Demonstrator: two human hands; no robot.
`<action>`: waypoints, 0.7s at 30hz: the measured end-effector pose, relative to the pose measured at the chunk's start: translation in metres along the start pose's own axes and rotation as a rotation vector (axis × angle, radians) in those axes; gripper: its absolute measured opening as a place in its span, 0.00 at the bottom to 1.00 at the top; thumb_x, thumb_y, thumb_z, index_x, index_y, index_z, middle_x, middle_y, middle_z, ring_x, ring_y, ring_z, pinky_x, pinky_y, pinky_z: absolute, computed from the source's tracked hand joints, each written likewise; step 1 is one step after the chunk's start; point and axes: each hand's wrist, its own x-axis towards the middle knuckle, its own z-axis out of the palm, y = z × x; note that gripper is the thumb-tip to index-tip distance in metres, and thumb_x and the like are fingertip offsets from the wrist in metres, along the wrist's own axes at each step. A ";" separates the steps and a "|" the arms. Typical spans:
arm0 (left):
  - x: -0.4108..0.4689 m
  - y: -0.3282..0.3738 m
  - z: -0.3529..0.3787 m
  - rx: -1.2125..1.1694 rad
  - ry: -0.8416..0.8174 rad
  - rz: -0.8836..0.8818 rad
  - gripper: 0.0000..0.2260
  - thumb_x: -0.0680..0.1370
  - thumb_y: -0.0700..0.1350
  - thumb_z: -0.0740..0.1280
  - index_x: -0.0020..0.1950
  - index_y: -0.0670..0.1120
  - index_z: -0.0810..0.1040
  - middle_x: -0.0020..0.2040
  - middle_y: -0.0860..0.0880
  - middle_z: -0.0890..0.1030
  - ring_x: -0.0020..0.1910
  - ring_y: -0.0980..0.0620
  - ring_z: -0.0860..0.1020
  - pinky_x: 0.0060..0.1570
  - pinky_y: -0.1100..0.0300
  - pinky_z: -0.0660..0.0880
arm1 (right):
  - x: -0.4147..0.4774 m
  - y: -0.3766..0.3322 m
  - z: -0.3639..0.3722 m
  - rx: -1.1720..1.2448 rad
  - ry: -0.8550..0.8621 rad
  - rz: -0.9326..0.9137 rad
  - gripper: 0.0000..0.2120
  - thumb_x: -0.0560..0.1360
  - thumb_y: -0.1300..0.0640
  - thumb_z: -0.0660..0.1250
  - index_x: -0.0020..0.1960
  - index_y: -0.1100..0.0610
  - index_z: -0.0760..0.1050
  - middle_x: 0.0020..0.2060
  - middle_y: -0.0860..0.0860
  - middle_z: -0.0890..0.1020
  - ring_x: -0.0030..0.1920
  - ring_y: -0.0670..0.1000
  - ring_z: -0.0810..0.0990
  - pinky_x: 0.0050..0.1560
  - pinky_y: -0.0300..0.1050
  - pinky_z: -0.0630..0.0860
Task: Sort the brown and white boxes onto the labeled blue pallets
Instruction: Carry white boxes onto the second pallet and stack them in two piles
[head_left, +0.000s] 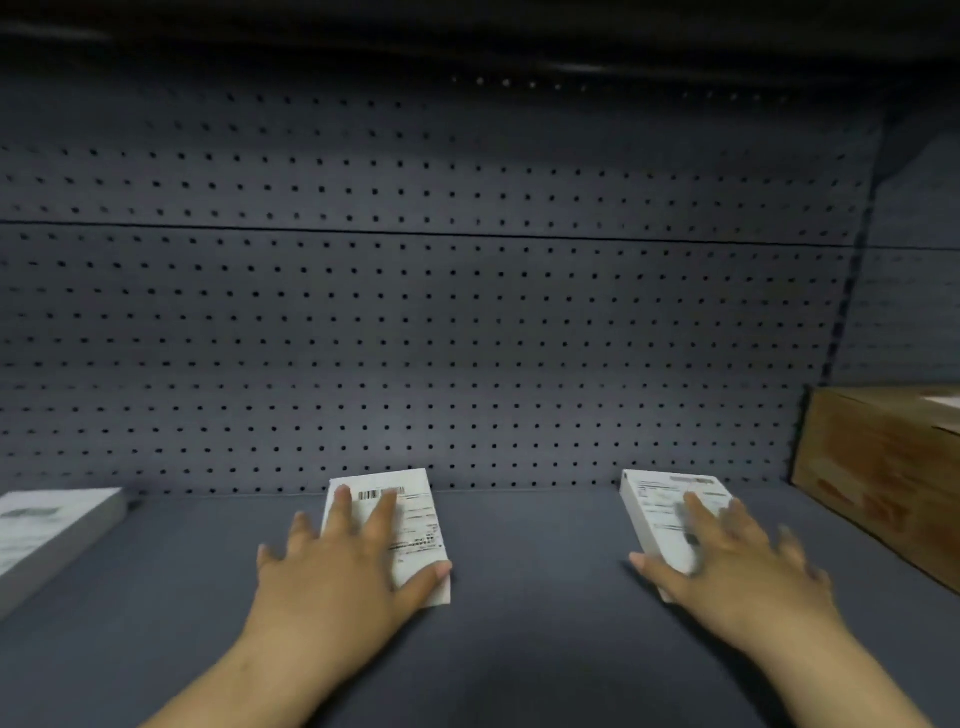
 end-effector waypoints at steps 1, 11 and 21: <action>0.002 0.002 0.000 0.001 -0.011 -0.027 0.40 0.66 0.75 0.45 0.74 0.60 0.41 0.77 0.48 0.44 0.74 0.38 0.51 0.69 0.40 0.56 | 0.004 0.001 0.000 -0.017 -0.027 -0.001 0.46 0.63 0.21 0.48 0.74 0.39 0.39 0.77 0.45 0.43 0.75 0.62 0.43 0.71 0.63 0.54; 0.013 0.024 0.008 -0.085 -0.056 -0.146 0.44 0.63 0.77 0.49 0.74 0.57 0.50 0.71 0.46 0.58 0.64 0.39 0.65 0.58 0.49 0.70 | 0.013 0.012 0.011 0.008 0.025 -0.058 0.51 0.57 0.20 0.48 0.74 0.39 0.41 0.76 0.47 0.48 0.73 0.61 0.53 0.69 0.57 0.61; -0.003 0.003 -0.013 -0.194 0.091 -0.104 0.31 0.67 0.69 0.57 0.68 0.60 0.61 0.63 0.47 0.64 0.57 0.40 0.69 0.52 0.52 0.70 | -0.039 -0.024 -0.007 0.022 0.210 -0.123 0.40 0.67 0.30 0.56 0.74 0.41 0.47 0.73 0.46 0.57 0.68 0.60 0.59 0.63 0.54 0.65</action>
